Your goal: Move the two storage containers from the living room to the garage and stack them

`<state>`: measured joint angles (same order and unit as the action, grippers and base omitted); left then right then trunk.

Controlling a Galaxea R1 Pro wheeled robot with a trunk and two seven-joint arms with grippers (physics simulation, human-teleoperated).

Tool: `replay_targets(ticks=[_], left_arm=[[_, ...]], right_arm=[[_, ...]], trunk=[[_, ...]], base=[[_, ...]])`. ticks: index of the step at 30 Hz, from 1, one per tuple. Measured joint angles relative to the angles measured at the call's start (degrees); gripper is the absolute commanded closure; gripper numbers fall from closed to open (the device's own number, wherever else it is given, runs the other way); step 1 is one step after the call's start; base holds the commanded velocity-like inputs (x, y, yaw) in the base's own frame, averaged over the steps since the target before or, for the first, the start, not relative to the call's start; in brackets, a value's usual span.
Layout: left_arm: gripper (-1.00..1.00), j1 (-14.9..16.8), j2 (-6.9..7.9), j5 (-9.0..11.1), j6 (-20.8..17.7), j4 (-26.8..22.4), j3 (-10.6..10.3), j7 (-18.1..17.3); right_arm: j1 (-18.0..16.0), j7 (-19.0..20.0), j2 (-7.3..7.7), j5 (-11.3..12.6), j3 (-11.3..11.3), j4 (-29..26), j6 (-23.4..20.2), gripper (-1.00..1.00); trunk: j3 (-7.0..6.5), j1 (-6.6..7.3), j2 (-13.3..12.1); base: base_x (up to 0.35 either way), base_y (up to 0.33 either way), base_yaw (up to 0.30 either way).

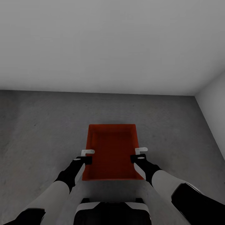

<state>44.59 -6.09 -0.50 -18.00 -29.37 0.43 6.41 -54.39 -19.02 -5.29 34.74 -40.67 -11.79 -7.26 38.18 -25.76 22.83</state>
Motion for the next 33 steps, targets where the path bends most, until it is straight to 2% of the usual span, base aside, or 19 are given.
replay_targets(ticks=[33], left_arm=[[1.00, 0.00, 0.00, 0.04, -0.07, -0.06, -0.05, 0.07]], right_arm=[[0.00, 0.04, 0.01, 0.01, 0.02, 0.00, 0.01, 1.00]], trunk=[[0.00, 0.00, 0.00]], base=[[0.000, 0.000, 0.000]])
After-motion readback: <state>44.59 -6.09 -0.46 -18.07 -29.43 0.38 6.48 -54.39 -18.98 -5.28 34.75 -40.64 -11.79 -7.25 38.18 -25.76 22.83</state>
